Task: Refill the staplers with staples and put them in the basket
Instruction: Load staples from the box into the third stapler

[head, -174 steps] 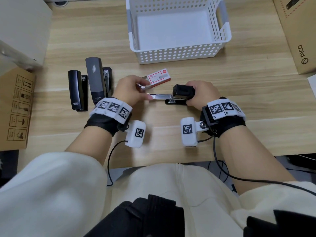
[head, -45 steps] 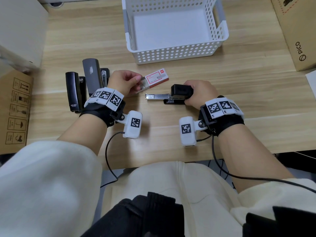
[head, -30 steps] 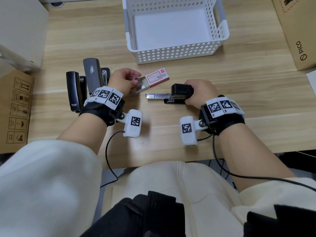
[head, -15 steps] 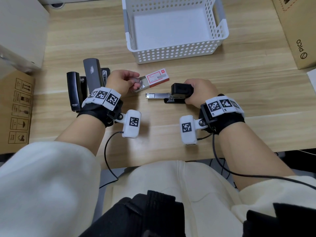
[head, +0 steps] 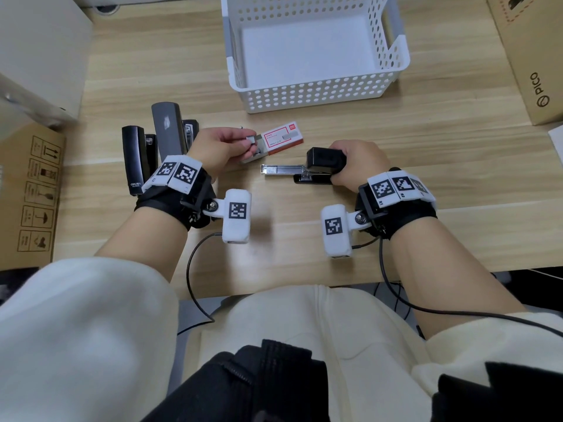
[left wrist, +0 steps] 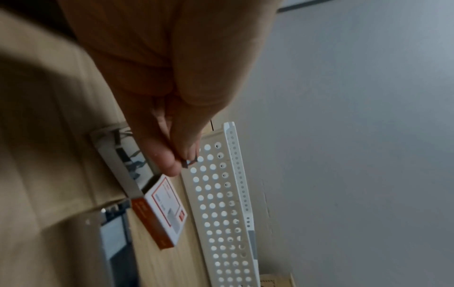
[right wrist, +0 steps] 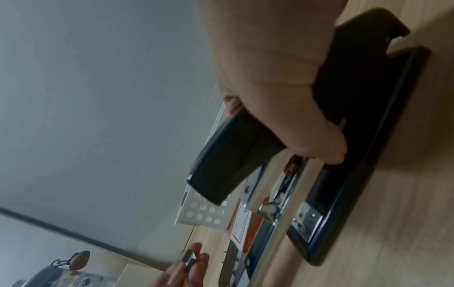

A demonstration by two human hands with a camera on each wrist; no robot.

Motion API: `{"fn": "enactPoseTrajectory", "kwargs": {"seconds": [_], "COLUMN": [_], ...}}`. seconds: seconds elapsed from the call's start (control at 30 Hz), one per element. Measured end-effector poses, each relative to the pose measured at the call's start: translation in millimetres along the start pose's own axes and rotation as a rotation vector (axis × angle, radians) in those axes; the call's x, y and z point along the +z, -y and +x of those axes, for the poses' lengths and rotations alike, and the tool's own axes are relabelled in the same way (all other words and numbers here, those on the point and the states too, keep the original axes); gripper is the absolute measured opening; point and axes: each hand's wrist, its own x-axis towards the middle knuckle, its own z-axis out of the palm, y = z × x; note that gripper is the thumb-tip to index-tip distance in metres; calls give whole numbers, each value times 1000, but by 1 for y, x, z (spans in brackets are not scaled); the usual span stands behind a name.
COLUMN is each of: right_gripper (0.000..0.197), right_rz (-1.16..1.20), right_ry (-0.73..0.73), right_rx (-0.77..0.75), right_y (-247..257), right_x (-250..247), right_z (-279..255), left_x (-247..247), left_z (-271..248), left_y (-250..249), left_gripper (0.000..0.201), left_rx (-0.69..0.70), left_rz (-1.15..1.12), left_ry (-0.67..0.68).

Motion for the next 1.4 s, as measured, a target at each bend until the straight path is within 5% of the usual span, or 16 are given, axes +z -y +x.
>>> {"fn": "enactPoseTrajectory", "kwargs": {"seconds": [0.47,0.7,0.9,1.4], "right_gripper": [37,36,34,37], "right_rz": [0,-6,9,20], "right_ry": [-8,-8,-2,-3], "right_rx": [-5,-7,-12,-17], "right_y": [0,0,0,-1], "right_x": [1,0,0,-1], "right_z": [-1,-1,-1,-2], "left_x": [25,27,45,60], "left_z": [-13,0,3,-1], "left_y": [0,5,7,4], "left_gripper": [13,21,12,13], "left_rx": [-164,65,263,386], "left_rz": [-290,201,875,1309], "left_ry": [113,10,183,133]}}
